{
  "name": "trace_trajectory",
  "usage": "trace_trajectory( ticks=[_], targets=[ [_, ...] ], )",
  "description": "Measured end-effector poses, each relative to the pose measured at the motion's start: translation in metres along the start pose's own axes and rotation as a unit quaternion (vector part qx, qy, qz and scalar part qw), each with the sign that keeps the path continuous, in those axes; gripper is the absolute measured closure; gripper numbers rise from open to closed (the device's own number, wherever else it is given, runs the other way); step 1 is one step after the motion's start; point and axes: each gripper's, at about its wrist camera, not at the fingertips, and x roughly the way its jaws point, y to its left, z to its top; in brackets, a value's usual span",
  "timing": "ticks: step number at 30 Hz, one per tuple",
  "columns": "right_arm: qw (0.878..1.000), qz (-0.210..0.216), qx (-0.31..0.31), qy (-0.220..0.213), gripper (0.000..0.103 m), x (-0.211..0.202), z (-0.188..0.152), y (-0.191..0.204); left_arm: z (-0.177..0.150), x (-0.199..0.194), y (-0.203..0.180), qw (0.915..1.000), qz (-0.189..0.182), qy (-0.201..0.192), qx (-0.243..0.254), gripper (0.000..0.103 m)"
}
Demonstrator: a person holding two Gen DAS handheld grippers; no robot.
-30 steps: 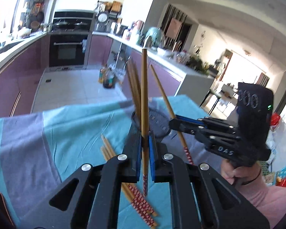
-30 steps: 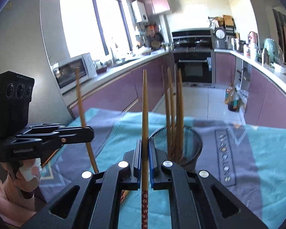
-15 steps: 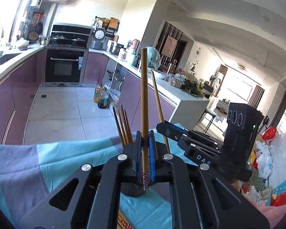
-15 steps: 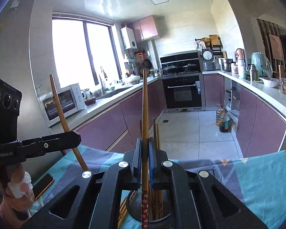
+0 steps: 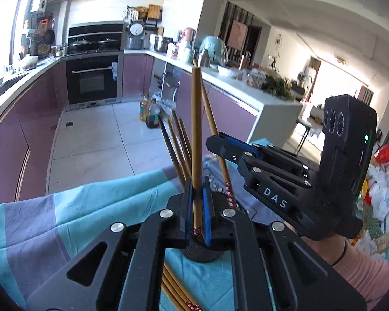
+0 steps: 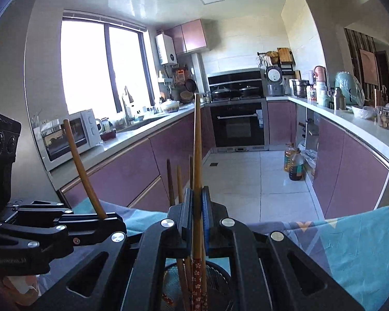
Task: Organize utensils
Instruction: 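Lower both chopsticks into the mesh cup and open both tools, then move both open tools back to the chopstick pile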
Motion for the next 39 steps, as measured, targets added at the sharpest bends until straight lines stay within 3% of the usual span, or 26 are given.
trace_trajectory(
  ticks=[13,18,25,27,34,39],
  targets=[
    [0.992,-0.006,-0.031,0.126,0.096,0.011,-0.018,0.004,-0.010,0.037,0.010,0.9983,-0.011,0.057,-0.004,0.095],
    [0.991,-0.009,-0.019,0.129,0.091,0.016,-0.023,0.000,-0.009,0.046,0.020,0.9980,-0.009,0.059,-0.019,0.084],
    [0.993,0.000,-0.013,0.119,0.081,0.003,-0.028,0.003,-0.019,0.035,0.029,0.9988,0.009,0.037,-0.032,0.079],
    [0.994,0.004,-0.012,0.112,0.074,-0.003,-0.028,0.005,-0.025,0.026,0.032,0.9989,0.017,0.030,-0.032,0.076],
    [0.995,0.040,-0.033,0.082,0.071,-0.040,-0.035,0.023,-0.053,-0.005,0.037,0.9984,0.051,-0.003,-0.022,0.063],
    [0.992,0.062,-0.062,0.094,0.067,-0.056,-0.057,0.043,-0.087,-0.024,0.050,0.9964,0.075,-0.002,-0.040,0.053]
  ],
)
